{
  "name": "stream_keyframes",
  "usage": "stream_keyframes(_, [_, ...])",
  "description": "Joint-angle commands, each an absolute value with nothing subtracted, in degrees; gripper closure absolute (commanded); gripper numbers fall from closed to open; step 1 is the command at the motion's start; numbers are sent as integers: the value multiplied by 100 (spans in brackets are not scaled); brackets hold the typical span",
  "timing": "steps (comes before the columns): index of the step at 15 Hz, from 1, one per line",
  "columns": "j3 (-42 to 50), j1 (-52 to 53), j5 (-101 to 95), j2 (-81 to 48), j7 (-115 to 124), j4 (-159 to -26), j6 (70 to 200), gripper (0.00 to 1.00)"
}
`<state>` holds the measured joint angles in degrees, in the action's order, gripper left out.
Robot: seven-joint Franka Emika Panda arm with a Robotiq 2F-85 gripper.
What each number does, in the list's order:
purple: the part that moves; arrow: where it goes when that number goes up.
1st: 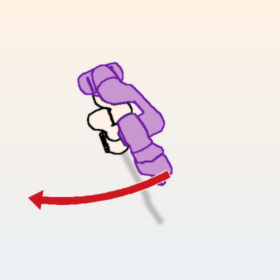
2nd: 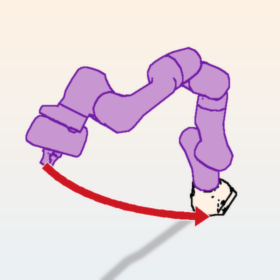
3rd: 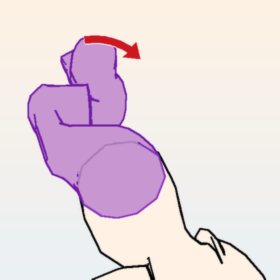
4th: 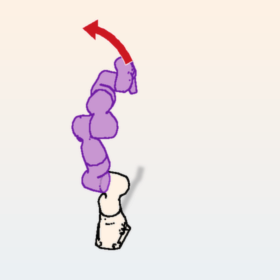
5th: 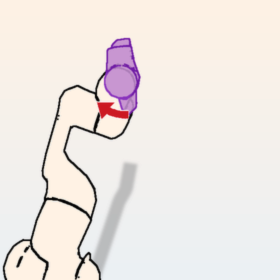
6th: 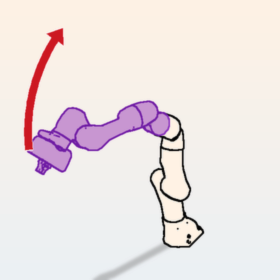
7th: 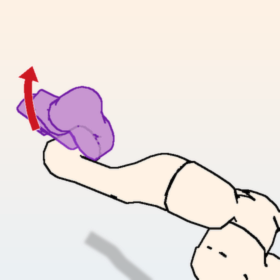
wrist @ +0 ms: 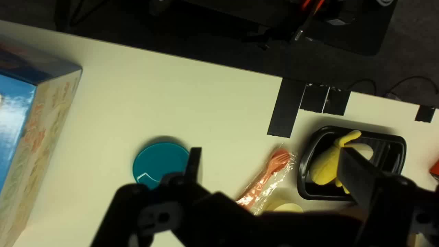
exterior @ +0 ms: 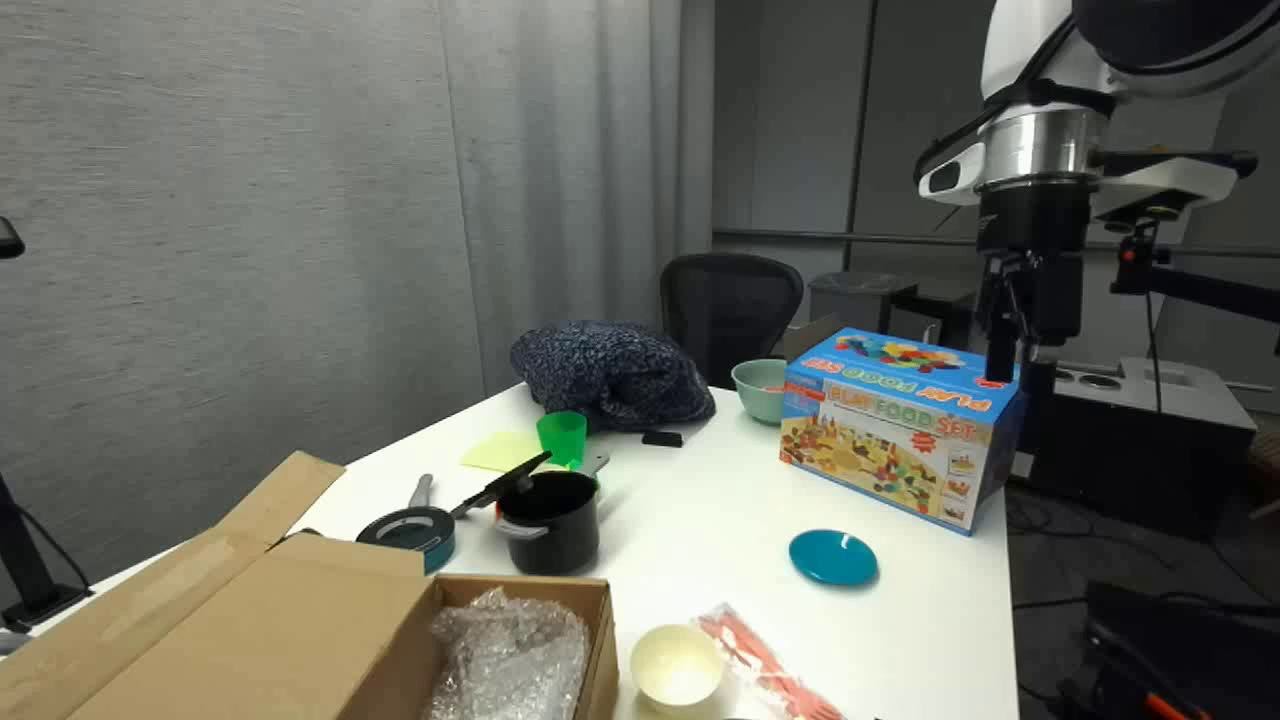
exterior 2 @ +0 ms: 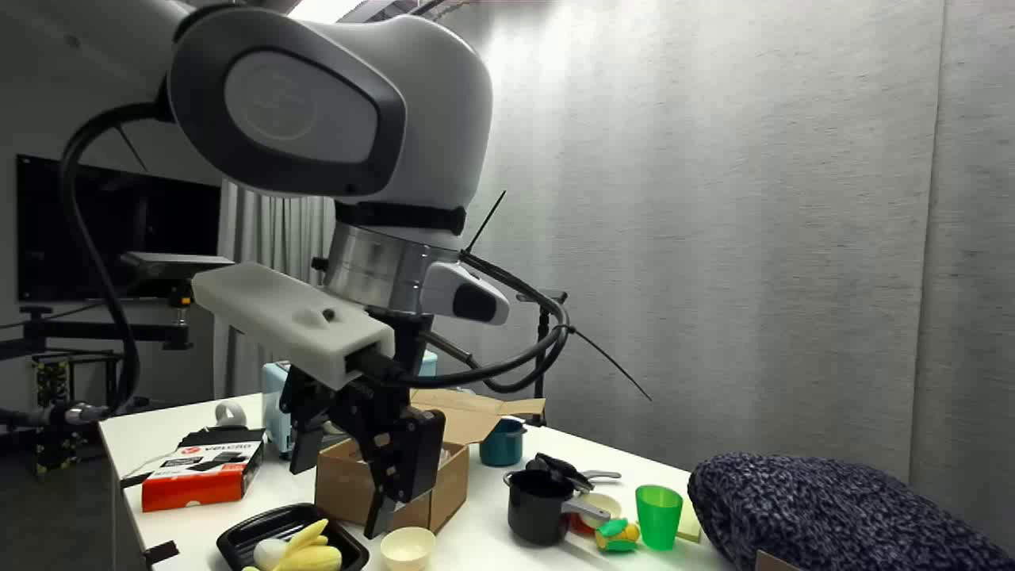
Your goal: Place the yellow plush toy, the white bowl and packet of cutlery in the box
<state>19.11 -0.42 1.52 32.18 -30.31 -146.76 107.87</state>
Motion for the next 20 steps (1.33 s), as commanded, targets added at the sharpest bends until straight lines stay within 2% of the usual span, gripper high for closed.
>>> stream_keyframes(1, [1791, -172, 218, 3192, -3089, -14670, 10778, 0])
stream_keyframes(13, [1796, -171, 312, 3171, -2997, -14639, 10944, 0])
stream_keyframes(20, [1967, 492, 2670, 2047, -3290, -14173, 12064, 0])
